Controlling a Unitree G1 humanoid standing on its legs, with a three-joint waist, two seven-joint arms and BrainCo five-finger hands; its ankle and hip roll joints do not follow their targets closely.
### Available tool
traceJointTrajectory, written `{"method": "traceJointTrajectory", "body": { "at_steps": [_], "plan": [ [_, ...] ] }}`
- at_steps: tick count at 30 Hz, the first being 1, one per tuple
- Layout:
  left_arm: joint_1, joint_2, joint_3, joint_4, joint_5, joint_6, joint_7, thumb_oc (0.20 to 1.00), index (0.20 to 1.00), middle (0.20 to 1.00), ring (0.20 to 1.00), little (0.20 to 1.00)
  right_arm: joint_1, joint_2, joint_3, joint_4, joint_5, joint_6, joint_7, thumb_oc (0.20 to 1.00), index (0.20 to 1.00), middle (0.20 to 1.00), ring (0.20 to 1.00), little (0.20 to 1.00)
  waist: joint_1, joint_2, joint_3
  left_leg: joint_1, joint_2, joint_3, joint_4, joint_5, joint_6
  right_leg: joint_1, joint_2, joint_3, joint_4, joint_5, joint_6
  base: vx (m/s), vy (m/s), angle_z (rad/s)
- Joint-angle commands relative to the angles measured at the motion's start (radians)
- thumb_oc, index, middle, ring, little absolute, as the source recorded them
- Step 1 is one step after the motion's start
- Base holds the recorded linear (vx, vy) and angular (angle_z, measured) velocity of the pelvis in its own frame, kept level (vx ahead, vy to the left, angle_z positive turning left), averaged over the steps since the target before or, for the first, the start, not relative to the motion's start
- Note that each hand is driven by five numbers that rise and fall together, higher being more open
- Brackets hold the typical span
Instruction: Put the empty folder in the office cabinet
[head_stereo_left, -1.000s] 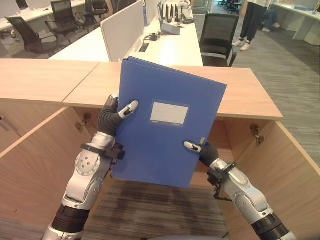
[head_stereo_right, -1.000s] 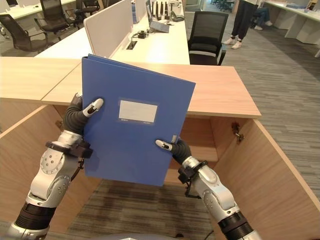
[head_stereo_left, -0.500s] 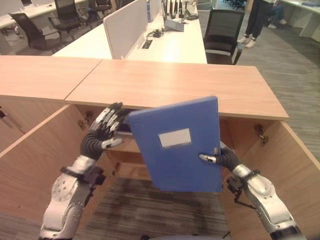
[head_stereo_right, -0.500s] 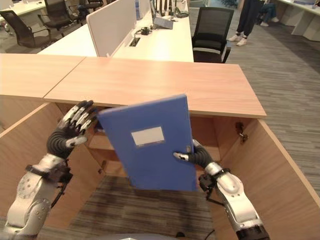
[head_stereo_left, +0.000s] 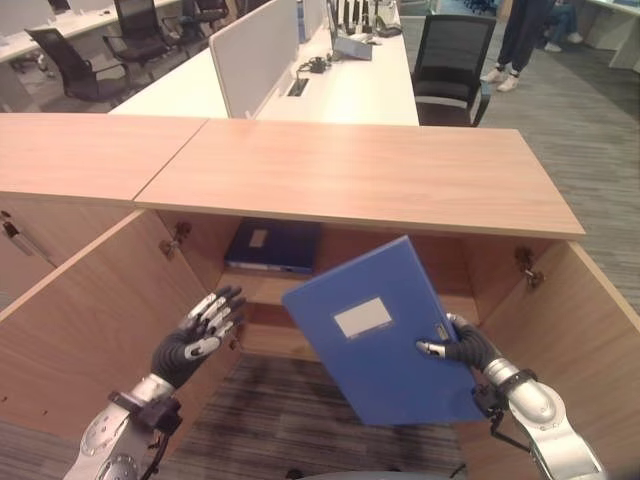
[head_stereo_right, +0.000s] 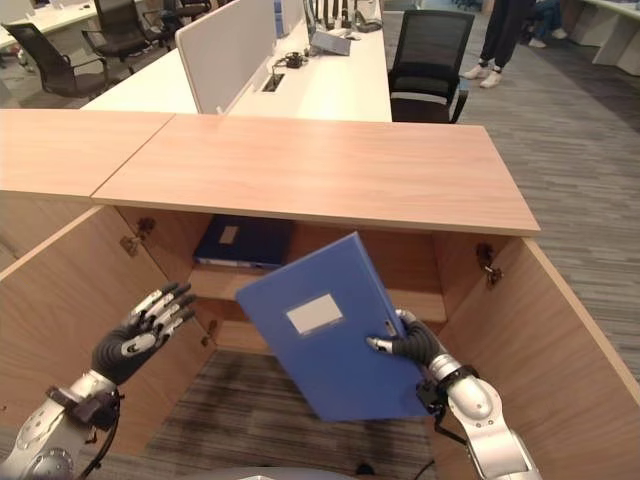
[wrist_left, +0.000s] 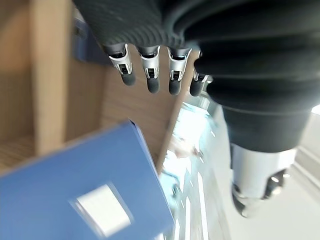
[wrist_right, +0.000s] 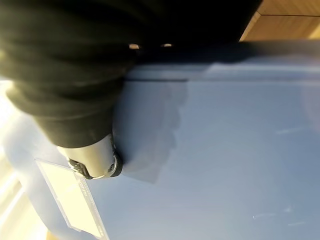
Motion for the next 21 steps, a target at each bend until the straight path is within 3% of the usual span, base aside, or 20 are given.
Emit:
{"method": "traceJointTrajectory", "body": {
  "at_steps": [1, 6, 11, 16, 17, 18, 21],
  "plan": [
    [-0.056, 0.029, -0.013, 0.035, 0.069, -0.046, -0.008, 1.0, 1.0, 1.0, 1.0, 1.0, -0.099, 0.005, -0.001, -0.016, 0.004, -0.068, -0.016, 0.2, 0.2, 0.2, 0.2, 0.2, 0.014, -0.008, 0.031, 0.01, 0.015, -0.058, 0.013, -0.087, 0.012, 0.027, -0.016, -0.042, 0.06, -0.097, 0.036, 0.0, 0.033, 0.02],
    [-0.099, -0.003, -0.119, 0.333, 0.26, -0.076, 0.091, 1.0, 1.0, 1.0, 1.0, 1.0, -0.134, 0.066, 0.059, 0.157, 0.087, -0.024, -0.054, 0.2, 0.2, 0.2, 0.2, 0.2, 0.024, -0.007, 0.041, -0.003, 0.004, -0.062, 0.013, -0.081, 0.022, 0.01, -0.029, -0.05, 0.081, -0.093, 0.047, -0.01, 0.074, 0.01],
    [-0.178, -0.068, -0.176, 0.592, 0.415, -0.098, 0.207, 1.0, 1.0, 1.0, 1.0, 1.0, -0.166, 0.165, 0.081, 0.288, 0.282, 0.011, -0.095, 0.2, 0.2, 0.2, 0.2, 0.2, 0.029, -0.01, 0.048, -0.012, -0.007, -0.063, 0.013, -0.08, 0.032, -0.013, -0.041, -0.053, 0.112, -0.093, 0.056, -0.01, 0.067, 0.07],
    [-0.234, -0.119, -0.213, 0.748, 0.485, -0.1, 0.274, 1.0, 1.0, 1.0, 1.0, 1.0, -0.202, 0.234, 0.096, 0.349, 0.46, 0.02, -0.136, 0.2, 0.2, 0.2, 0.2, 0.2, 0.039, -0.008, 0.067, -0.013, -0.014, -0.059, 0.013, -0.087, 0.055, -0.11, -0.041, -0.029, 0.273, -0.105, 0.078, -0.03, 0.093, -0.01],
    [-0.252, -0.132, -0.221, 0.798, 0.517, -0.101, 0.299, 1.0, 1.0, 1.0, 1.0, 1.0, -0.219, 0.26, 0.1, 0.389, 0.516, 0.02, -0.147, 0.2, 0.2, 0.2, 0.2, 0.2, 0.034, -0.001, 0.088, 0.0, -0.009, -0.053, 0.013, -0.092, 0.063, -0.186, -0.043, -0.02, 0.403, -0.047, 0.107, -0.06, 0.142, -0.09],
    [-0.258, -0.141, -0.225, 0.823, 0.52, -0.102, 0.31, 1.0, 1.0, 1.0, 1.0, 1.0, -0.233, 0.266, 0.104, 0.401, 0.543, 0.021, -0.154, 0.2, 0.2, 0.2, 0.2, 0.2, 0.037, 0.004, 0.099, 0.004, -0.007, -0.044, 0.013, -0.094, 0.066, -0.217, -0.044, -0.019, 0.45, -0.028, 0.123, -0.05, 0.119, -0.23],
    [-0.273, -0.16, -0.242, 0.89, 0.564, -0.1, 0.335, 1.0, 1.0, 1.0, 1.0, 1.0, -0.247, 0.292, 0.105, 0.424, 0.616, 0.018, -0.166, 0.2, 0.2, 0.2, 0.2, 0.2, 0.034, 0.02, 0.103, 0.027, 0.008, -0.031, 0.013, -0.114, 0.06, -0.281, -0.062, -0.092, 0.525, -0.017, 0.142, 0.13, -0.001, -0.44]
  ]
}}
